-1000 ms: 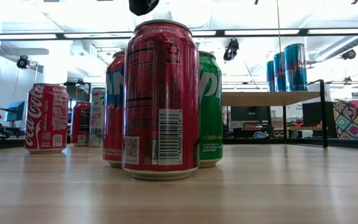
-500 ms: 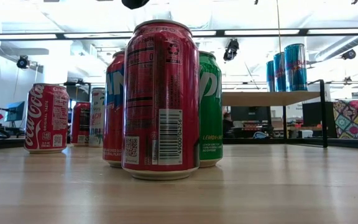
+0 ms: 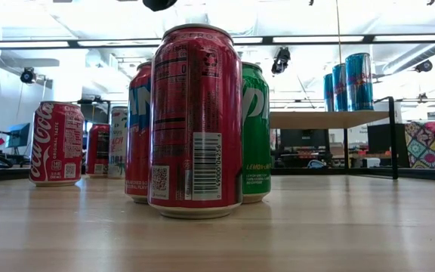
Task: Place canned beverage on shelf
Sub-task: Put the bottom white-pink soda can on the shelf
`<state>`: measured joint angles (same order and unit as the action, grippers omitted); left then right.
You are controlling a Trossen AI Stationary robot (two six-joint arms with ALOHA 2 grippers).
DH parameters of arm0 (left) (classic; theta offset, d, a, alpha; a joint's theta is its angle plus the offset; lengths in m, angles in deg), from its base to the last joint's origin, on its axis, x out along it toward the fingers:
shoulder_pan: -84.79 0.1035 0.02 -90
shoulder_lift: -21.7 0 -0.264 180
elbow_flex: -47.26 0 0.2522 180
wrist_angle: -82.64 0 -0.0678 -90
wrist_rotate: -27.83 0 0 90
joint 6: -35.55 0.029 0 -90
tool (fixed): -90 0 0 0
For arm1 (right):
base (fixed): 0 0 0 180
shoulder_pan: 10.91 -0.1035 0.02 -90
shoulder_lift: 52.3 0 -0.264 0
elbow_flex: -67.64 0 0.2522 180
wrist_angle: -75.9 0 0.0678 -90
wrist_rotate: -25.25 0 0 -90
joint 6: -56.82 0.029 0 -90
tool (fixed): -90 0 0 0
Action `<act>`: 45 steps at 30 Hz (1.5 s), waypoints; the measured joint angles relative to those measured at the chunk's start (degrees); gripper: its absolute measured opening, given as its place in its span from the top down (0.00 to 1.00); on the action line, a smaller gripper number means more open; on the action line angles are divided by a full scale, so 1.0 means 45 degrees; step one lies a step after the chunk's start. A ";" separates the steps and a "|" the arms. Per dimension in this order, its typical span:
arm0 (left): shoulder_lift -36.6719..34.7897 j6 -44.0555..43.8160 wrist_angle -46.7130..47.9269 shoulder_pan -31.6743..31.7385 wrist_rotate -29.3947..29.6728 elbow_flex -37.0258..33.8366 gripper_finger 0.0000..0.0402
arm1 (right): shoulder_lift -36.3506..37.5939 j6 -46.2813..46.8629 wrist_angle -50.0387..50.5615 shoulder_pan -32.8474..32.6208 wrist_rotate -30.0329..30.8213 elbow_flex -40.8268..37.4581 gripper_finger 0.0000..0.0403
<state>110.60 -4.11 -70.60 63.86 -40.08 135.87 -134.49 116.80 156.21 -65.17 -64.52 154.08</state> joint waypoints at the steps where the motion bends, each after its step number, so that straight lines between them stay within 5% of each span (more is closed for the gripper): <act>1: 0.0000 0.0015 0.0000 0.0015 0.0009 0.0000 0.34 | 0.0000 0.0001 -0.0057 0.0000 0.0083 0.0000 0.34; 13: 0.0000 0.0203 -0.0005 0.0072 -0.0003 0.0000 0.37 | -0.0005 -0.0134 -0.0920 -0.0024 0.1165 -0.0359 0.28; 27: -0.0005 -0.0117 0.0253 0.0024 -0.0117 0.0000 0.46 | 0.0069 -0.0645 -0.0318 0.0336 0.0184 0.0359 0.66; 32: -0.0005 -0.0113 0.0253 0.0031 -0.0021 0.0000 0.46 | 0.0351 -0.0200 0.0444 0.0345 0.0222 0.0617 0.71; 37: -0.0005 -0.0068 0.0253 0.0067 0.0262 0.0000 0.46 | 0.1027 0.0260 0.0498 0.0340 0.0339 0.0651 0.63; 45: -0.0010 0.0097 0.0253 0.0111 0.0281 0.0000 0.46 | 0.1444 0.0092 0.0019 0.0340 0.0652 0.0651 0.32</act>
<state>110.56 -3.67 -69.46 64.36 -38.82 135.87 -127.99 117.22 156.30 -63.64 -61.59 157.01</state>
